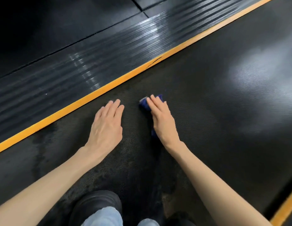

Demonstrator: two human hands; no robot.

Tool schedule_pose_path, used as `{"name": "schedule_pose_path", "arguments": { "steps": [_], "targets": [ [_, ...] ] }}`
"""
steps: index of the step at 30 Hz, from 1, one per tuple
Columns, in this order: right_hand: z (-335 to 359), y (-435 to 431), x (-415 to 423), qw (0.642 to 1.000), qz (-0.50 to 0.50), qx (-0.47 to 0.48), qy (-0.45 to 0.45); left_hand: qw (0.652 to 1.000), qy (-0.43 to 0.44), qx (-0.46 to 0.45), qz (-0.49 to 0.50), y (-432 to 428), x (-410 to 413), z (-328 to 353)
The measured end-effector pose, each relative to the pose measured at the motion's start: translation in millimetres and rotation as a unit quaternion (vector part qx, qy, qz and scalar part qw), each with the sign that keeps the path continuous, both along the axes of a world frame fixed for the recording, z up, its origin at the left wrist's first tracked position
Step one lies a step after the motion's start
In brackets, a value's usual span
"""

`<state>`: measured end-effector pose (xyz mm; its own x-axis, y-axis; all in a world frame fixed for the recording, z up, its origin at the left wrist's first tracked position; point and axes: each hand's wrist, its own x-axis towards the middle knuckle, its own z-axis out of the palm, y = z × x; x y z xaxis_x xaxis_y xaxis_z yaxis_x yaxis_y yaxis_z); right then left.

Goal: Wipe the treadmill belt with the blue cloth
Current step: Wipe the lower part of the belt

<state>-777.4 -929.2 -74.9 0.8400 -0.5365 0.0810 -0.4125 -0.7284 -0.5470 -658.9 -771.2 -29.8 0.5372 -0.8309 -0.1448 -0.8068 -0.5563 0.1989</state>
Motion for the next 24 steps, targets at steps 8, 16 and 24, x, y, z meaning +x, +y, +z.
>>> {"name": "schedule_pose_path", "arguments": {
  "steps": [8, 16, 24],
  "targets": [
    [22, -22, -192, 0.965, -0.224, 0.044, 0.127, 0.990, 0.006, 0.070, -0.124, -63, -58, -16],
    [30, 6, -227, 0.932, -0.317, 0.102, 0.142, 0.971, -0.026, 0.151, -0.186, -59, -42, 4],
    [1, 9, -228, 0.929, -0.360, -0.031, 0.074, 0.978, -0.037, 0.105, -0.178, -61, -44, -14]
  ]
}}
